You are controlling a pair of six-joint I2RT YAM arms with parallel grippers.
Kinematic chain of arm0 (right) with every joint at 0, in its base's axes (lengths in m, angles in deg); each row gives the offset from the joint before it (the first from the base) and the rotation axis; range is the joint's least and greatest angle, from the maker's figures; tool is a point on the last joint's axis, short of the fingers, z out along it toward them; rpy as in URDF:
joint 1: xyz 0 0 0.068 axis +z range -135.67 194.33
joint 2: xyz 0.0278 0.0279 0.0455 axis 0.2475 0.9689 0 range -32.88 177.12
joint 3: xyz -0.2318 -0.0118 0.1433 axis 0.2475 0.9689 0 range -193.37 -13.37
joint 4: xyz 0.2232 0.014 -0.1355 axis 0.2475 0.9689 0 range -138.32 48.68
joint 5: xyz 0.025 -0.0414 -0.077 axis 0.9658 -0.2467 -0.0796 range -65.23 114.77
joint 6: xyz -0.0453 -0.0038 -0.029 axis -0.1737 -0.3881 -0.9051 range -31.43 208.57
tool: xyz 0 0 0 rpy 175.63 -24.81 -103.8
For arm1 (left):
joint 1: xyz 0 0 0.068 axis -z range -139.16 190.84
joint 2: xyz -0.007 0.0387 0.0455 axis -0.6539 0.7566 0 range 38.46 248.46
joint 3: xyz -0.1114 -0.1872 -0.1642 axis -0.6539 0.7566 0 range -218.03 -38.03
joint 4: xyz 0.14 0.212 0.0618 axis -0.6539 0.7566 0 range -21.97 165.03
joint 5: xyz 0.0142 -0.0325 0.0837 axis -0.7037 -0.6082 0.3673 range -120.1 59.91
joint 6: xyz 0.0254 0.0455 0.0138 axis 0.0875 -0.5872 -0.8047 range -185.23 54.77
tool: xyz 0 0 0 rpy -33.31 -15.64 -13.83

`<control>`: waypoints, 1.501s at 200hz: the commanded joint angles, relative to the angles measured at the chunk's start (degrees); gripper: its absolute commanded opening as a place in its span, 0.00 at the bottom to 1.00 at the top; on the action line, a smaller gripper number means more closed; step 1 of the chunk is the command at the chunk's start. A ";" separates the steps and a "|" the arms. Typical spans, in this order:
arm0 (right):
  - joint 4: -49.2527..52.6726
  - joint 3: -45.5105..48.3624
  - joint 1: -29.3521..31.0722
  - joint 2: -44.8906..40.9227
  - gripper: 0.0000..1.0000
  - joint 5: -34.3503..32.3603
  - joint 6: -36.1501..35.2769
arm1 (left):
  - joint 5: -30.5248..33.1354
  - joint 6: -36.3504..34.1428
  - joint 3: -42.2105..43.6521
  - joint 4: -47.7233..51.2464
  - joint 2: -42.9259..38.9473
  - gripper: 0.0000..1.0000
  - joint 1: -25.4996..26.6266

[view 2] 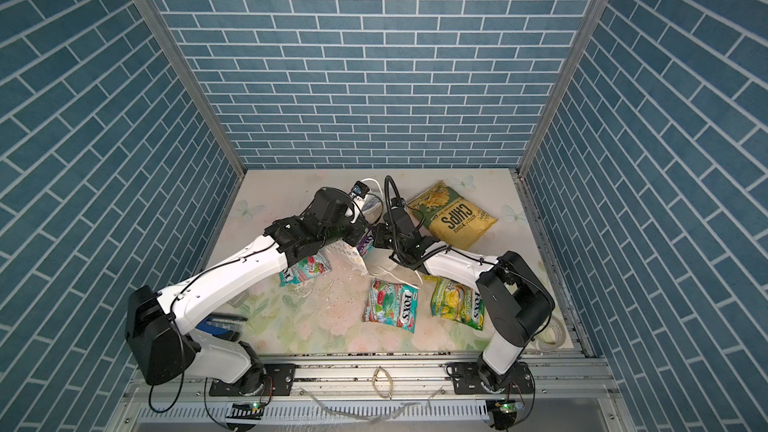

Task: Take the snacks out of the paper bag
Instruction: 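Lift the right gripper and move it back over the paper bag opening, then reach the right gripper down into the bag toward the purple berries pack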

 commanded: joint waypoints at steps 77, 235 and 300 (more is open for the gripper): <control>-2.89 -3.82 -0.08 5.91 0.37 -0.24 3.19 | -0.22 -1.07 -0.74 0.40 1.04 0.00 0.20; -6.77 -7.56 1.17 12.39 0.37 1.27 4.77 | -1.16 -1.39 -1.29 0.40 1.85 0.00 0.15; -8.58 -6.76 1.17 12.18 0.00 3.59 4.50 | -0.62 -1.79 -1.24 0.74 1.59 0.00 0.15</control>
